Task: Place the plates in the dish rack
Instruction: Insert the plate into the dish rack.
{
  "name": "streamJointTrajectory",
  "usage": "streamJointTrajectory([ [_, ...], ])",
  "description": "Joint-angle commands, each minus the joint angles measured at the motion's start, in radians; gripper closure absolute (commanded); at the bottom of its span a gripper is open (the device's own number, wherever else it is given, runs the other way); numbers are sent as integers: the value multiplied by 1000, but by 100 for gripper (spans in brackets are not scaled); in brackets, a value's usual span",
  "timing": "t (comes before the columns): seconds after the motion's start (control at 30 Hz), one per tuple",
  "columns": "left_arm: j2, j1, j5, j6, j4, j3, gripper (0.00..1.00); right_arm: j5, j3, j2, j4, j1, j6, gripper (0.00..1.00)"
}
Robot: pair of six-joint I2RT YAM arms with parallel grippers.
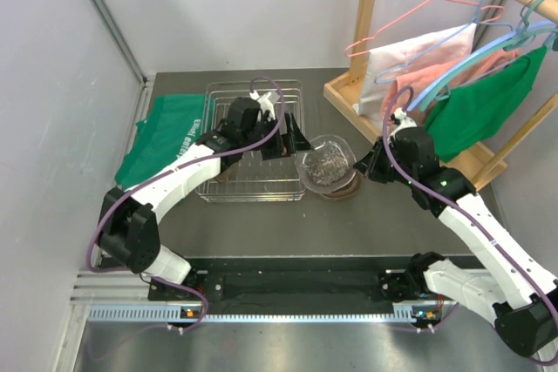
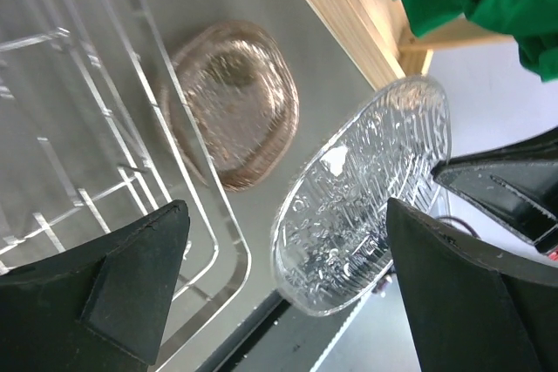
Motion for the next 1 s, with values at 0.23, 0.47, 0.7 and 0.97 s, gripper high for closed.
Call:
streamJointTrajectory([
  [0.23, 1, -33, 70, -57, 184, -59, 51, -53, 30, 19, 92, 15, 30, 100],
  [0.47, -5, -33, 105, -57, 192, -65, 80, -65, 18, 24, 110, 15, 36, 100],
  [0.7, -10, -33, 151, -39, 186, -57, 100, -85, 15, 38, 119, 13, 33, 100],
  [0.97, -77, -33, 36, 47, 53, -30, 100, -80, 13, 65, 98, 13, 22, 86],
])
